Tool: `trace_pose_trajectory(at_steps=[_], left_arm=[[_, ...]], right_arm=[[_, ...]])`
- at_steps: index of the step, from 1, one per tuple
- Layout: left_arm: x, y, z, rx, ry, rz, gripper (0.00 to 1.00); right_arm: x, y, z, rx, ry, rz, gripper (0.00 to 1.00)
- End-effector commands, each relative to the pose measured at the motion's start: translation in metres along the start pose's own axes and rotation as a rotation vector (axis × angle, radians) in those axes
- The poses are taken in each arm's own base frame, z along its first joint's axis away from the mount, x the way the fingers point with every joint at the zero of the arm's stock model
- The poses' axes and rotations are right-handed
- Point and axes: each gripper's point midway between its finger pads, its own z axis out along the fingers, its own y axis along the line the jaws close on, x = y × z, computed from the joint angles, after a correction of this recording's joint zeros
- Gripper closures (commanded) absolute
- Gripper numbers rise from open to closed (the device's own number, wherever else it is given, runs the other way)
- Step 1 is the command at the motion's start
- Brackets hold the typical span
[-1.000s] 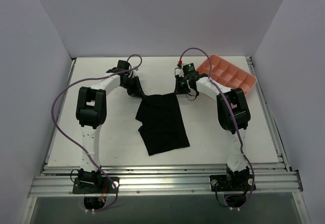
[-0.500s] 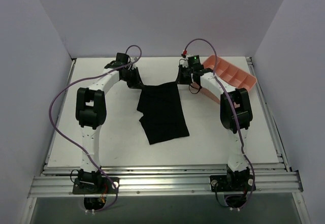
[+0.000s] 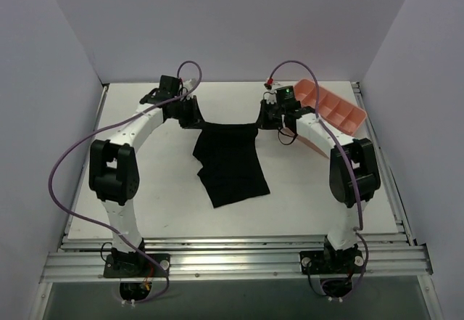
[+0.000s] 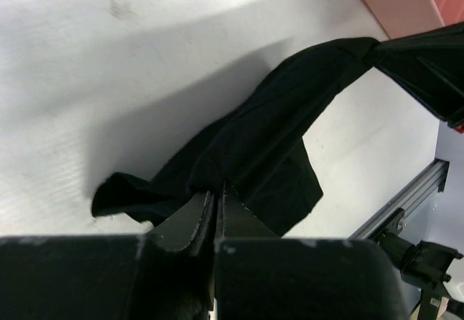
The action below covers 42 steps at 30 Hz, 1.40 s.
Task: Roll the underwear
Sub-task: Fold the underwear
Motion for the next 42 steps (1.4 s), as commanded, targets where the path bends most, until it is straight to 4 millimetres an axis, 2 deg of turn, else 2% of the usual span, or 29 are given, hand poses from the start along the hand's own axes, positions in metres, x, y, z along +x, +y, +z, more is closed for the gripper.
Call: trace_pose_trajectory(at_steps=[1,3,4,5,7,8,9,11,12,13,18,19,22,24,25,26,27,28,30,31,33,34,36,39,40,42], left_arm=[[0.009,-0.034,-0.017,0.071,-0.039,0.080,0.97],[0.030,-0.030,-0.014,0.062,0.000,0.069,0.97],[0.034,-0.038,-0.018,0.077,-0.008,0.085,0.97],[0.049,-0.034,-0.016,0.071,0.019,0.075,0.97],[0.056,-0.045,-0.024,0.093,0.001,0.103,0.97],[0.069,-0.041,-0.022,0.087,0.021,0.091,0.96],[0.070,-0.047,-0.029,0.101,0.006,0.102,0.96],[0.083,-0.053,-0.032,0.109,0.016,0.113,0.95],[0.094,-0.049,-0.031,0.103,0.031,0.108,0.95],[0.099,-0.054,-0.036,0.110,0.026,0.119,0.95],[0.135,-0.059,-0.040,0.135,0.060,0.111,0.91],[0.146,-0.057,-0.040,0.136,0.074,0.108,0.90],[0.167,-0.061,-0.039,0.156,0.101,0.112,0.87],[0.180,-0.066,-0.038,0.166,0.117,0.119,0.84],[0.184,-0.069,-0.040,0.174,0.114,0.126,0.77],[0.196,-0.066,-0.039,0.171,0.137,0.116,0.73],[0.202,-0.075,-0.041,0.200,0.139,0.134,0.70],[0.209,-0.075,-0.041,0.201,0.152,0.133,0.67],[0.223,-0.077,-0.047,0.208,0.169,0.136,0.63],[0.224,-0.078,-0.050,0.210,0.162,0.136,0.62],[0.224,-0.080,-0.064,0.209,0.137,0.132,0.53],[0.220,-0.079,-0.068,0.194,0.113,0.137,0.50],[0.211,-0.082,-0.076,0.174,0.076,0.155,0.45],[0.197,-0.076,-0.071,0.115,0.076,0.162,0.41],[0.195,-0.075,-0.068,0.103,0.086,0.160,0.40],[0.197,-0.069,-0.056,0.067,0.131,0.141,0.40]], right_arm=[[-0.018,0.015,-0.031,-0.030,-0.086,-0.042,1.00],[-0.009,0.016,-0.041,-0.027,-0.086,-0.036,1.00],[-0.007,0.017,-0.044,-0.028,-0.090,-0.034,1.00],[0.003,0.019,-0.050,-0.028,-0.085,-0.030,1.00],[0.015,0.025,-0.053,-0.035,-0.070,-0.034,1.00],[0.017,0.028,-0.059,-0.028,-0.075,-0.040,1.00],[0.033,0.027,-0.059,-0.018,-0.047,-0.035,1.00],[0.042,0.038,-0.070,-0.022,-0.057,-0.050,1.00],[0.058,0.032,-0.071,0.002,-0.035,-0.042,1.00],[0.059,0.036,-0.079,0.000,-0.053,-0.033,1.00],[0.095,0.036,-0.098,0.022,-0.043,0.015,1.00],[0.110,0.030,-0.099,0.043,-0.025,0.040,1.00],[0.122,0.025,-0.106,0.061,-0.040,0.066,1.00],[0.139,0.016,-0.109,0.093,-0.020,0.089,1.00],[0.144,0.013,-0.110,0.106,-0.018,0.097,1.00],[0.150,0.007,-0.112,0.130,-0.021,0.117,0.98],[0.154,0.004,-0.113,0.145,-0.017,0.129,0.96],[0.155,0.002,-0.117,0.155,-0.026,0.145,0.90],[0.161,-0.001,-0.122,0.178,-0.032,0.187,0.86],[0.156,0.003,-0.128,0.166,-0.061,0.198,0.79],[0.155,0.004,-0.136,0.168,-0.076,0.239,0.71],[0.149,0.009,-0.142,0.152,-0.102,0.246,0.66],[0.142,0.012,-0.147,0.150,-0.126,0.265,0.63],[0.134,0.013,-0.142,0.156,-0.127,0.273,0.61],[0.134,0.010,-0.134,0.181,-0.098,0.268,0.61],[0.140,0.006,-0.125,0.212,-0.047,0.261,0.61]])
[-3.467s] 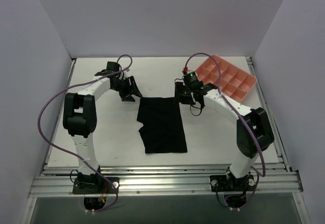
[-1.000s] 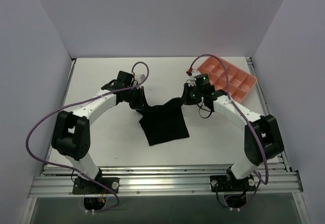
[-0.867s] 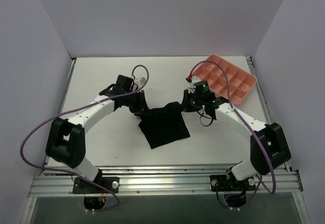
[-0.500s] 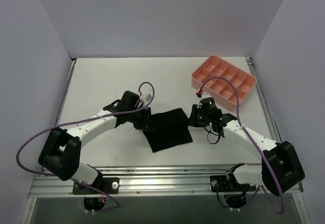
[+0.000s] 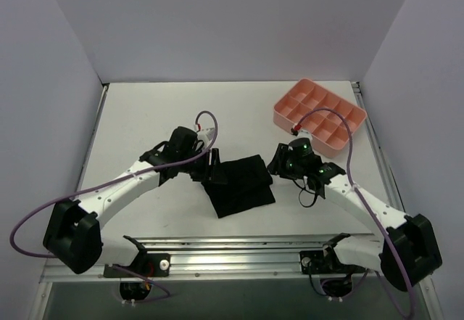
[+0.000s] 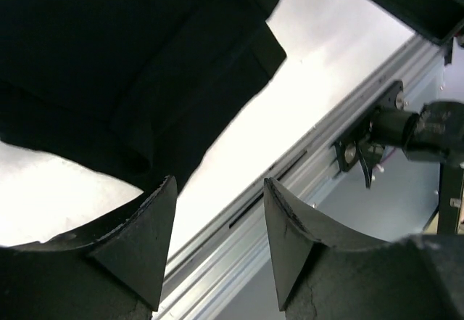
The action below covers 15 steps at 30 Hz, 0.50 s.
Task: Roll the underwear
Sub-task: Fold the underwear
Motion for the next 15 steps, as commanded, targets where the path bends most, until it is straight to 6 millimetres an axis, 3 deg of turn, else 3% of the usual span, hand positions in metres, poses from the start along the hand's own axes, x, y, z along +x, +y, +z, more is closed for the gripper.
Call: trace_pose_trajectory(at_steps=[1,7,15], left_arm=[[-0.010,0.009,0.010,-0.066,0.032,-0.017,0.40],[0.011,0.033,0.019,-0.194,0.098,-0.130,0.37],[0.027,0.047,0.036,-0.245,0.141,-0.214,0.32]], right_arm=[[0.002,-0.008,0.020,0.094,0.065,-0.009,0.60],[0.023,-0.017,0.045,0.136,0.187,-0.026,0.60],[0.035,-0.022,0.046,0.156,0.218,0.020,0.60]])
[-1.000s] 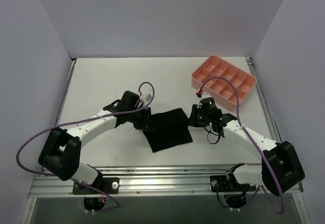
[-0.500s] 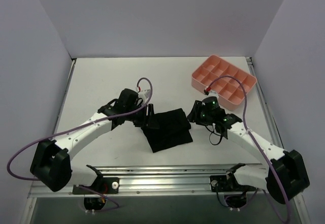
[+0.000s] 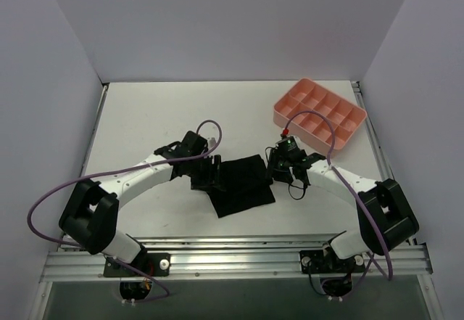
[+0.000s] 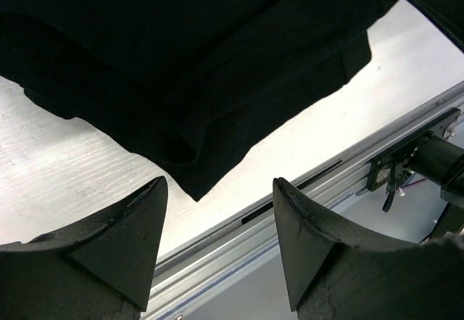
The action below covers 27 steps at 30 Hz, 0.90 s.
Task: Roll the underwear
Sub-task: Fold the underwear
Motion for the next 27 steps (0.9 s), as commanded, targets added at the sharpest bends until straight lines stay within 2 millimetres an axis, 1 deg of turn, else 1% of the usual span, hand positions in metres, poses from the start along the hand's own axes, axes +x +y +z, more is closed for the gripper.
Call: trace_pose_trajectory(at_steps=[1,3,5,9,15,17,20,22,25,26,27], left_arm=[[0.004,0.006,0.010,-0.033,0.008,-0.042,0.32],[0.004,0.007,0.015,-0.029,0.011,-0.056,0.32],[0.004,0.002,0.019,-0.010,0.008,-0.052,0.32],[0.008,0.004,0.029,-0.017,0.025,-0.054,0.32],[0.013,0.005,0.039,-0.028,0.043,-0.053,0.33],[0.015,0.007,0.041,-0.032,0.046,-0.056,0.34],[0.017,0.009,0.045,-0.034,0.050,-0.060,0.37],[0.018,0.010,0.048,-0.038,0.055,-0.062,0.42],[0.016,0.010,0.051,-0.034,0.054,-0.060,0.61],[0.017,0.011,0.052,-0.038,0.059,-0.061,0.73],[0.016,0.011,0.053,-0.039,0.059,-0.062,0.79]], right_arm=[[-0.003,0.002,-0.003,0.003,0.003,0.015,0.60],[0.001,0.000,0.000,0.012,0.017,0.010,0.60],[0.002,0.000,0.001,0.012,0.023,0.010,0.60],[0.007,-0.001,0.002,0.012,0.037,0.020,0.60],[0.022,-0.010,0.000,0.021,0.059,0.020,0.60],[0.024,-0.013,-0.001,0.021,0.057,0.021,0.61],[0.026,-0.013,-0.002,0.015,0.058,0.020,0.63],[0.025,-0.012,-0.002,0.013,0.056,0.015,0.66],[0.023,-0.012,-0.004,0.008,0.049,0.011,0.73],[0.022,-0.011,-0.004,0.006,0.045,0.012,0.75],[0.021,-0.010,-0.004,0.002,0.043,0.012,0.81]])
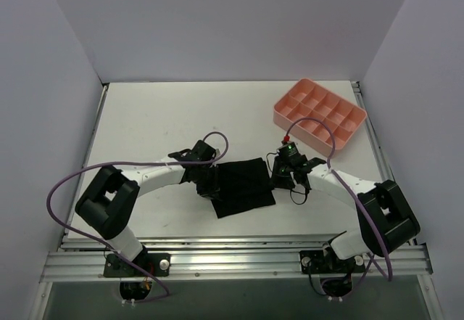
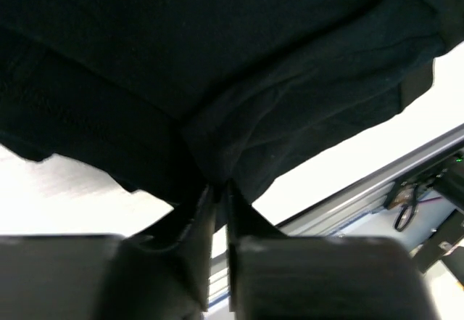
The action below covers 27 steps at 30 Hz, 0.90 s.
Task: Roll the underwear
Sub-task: Fold the underwear
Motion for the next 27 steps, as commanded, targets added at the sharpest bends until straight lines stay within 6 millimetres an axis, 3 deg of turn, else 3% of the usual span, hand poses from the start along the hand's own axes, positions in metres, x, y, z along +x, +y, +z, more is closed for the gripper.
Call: trace_pose_trajectory(at_steps=[1,2,3,4,11,18,24,27], left_arm=[[-0.009,-0.007,0.004,0.024,-0.031,0.020,0.84],[-0.008,-0.008,0.003,0.028,-0.026,0.023,0.90],[-0.009,-0.009,0.002,0.032,-0.027,0.026,0.97],[-0.010,-0.010,0.000,0.034,-0.030,0.030,0.98],[-0.013,-0.030,-0.032,0.077,-0.061,0.071,0.98],[-0.009,-0.039,-0.054,0.112,-0.072,0.096,0.98],[0.007,-0.043,-0.062,0.179,-0.045,0.113,0.98],[0.021,-0.038,-0.057,0.216,-0.024,0.101,0.98]], right_arm=[[-0.004,0.005,-0.009,-0.021,-0.020,-0.001,0.84],[-0.005,0.006,-0.009,-0.026,-0.022,-0.001,0.87],[-0.007,0.007,-0.010,-0.030,-0.027,-0.003,0.97],[-0.010,0.010,-0.012,-0.036,-0.034,-0.004,1.00],[-0.028,0.023,-0.028,-0.052,-0.056,-0.029,1.00],[-0.033,0.025,-0.048,-0.056,-0.071,-0.032,1.00],[-0.021,0.019,-0.064,-0.060,-0.073,-0.003,1.00],[-0.003,0.009,-0.066,-0.070,-0.067,0.038,1.00]])
